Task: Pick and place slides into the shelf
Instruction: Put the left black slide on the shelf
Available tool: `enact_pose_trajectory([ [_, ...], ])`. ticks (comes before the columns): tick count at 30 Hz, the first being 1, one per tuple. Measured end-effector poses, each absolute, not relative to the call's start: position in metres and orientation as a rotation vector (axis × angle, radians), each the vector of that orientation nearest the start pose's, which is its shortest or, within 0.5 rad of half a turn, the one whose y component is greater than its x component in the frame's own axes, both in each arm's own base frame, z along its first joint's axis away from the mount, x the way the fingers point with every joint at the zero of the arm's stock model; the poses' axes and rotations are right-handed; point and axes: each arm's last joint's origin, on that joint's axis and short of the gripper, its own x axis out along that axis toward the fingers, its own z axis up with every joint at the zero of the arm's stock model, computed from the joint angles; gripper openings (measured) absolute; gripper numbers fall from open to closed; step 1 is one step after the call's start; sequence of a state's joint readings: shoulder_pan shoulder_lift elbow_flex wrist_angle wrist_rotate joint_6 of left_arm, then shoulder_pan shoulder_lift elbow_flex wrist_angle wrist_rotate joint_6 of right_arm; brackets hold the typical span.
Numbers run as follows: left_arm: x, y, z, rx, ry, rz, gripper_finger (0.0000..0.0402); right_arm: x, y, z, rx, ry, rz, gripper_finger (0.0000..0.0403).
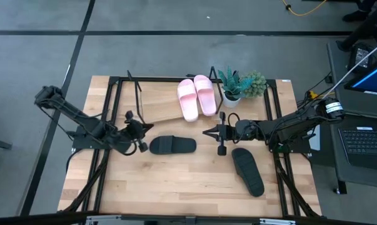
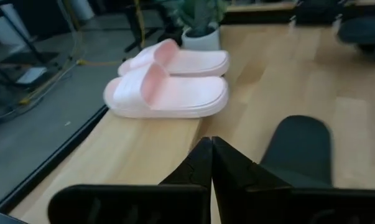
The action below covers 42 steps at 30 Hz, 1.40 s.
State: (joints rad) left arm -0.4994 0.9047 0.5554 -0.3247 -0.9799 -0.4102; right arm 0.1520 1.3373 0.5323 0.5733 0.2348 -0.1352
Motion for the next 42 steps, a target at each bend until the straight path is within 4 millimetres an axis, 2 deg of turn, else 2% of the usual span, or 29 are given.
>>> enact_pose_trajectory([
  [11, 0.137, -0.073, 0.2, 0.03, 0.361, 0.356, 0.0001, 0.263, 0.034, 0.204, -0.178, 0.227, -0.067, 0.0019],
  [16, 0.128, -0.076, 0.192, 0.023, 0.348, 0.302, 0.0001, 0.263, 0.034, 0.204, -0.178, 0.226, -0.067, 0.0019],
  [27, 0.12, -0.087, 0.189, 0.074, 0.38, 0.147, 0.0001, 0.264, 0.034, 0.206, -0.176, 0.207, -0.069, 0.0019],
  [42, 0.12, -0.088, 0.189, 0.076, 0.381, 0.137, 0.0003, 0.264, 0.034, 0.207, -0.175, 0.19, -0.07, 0.0019],
])
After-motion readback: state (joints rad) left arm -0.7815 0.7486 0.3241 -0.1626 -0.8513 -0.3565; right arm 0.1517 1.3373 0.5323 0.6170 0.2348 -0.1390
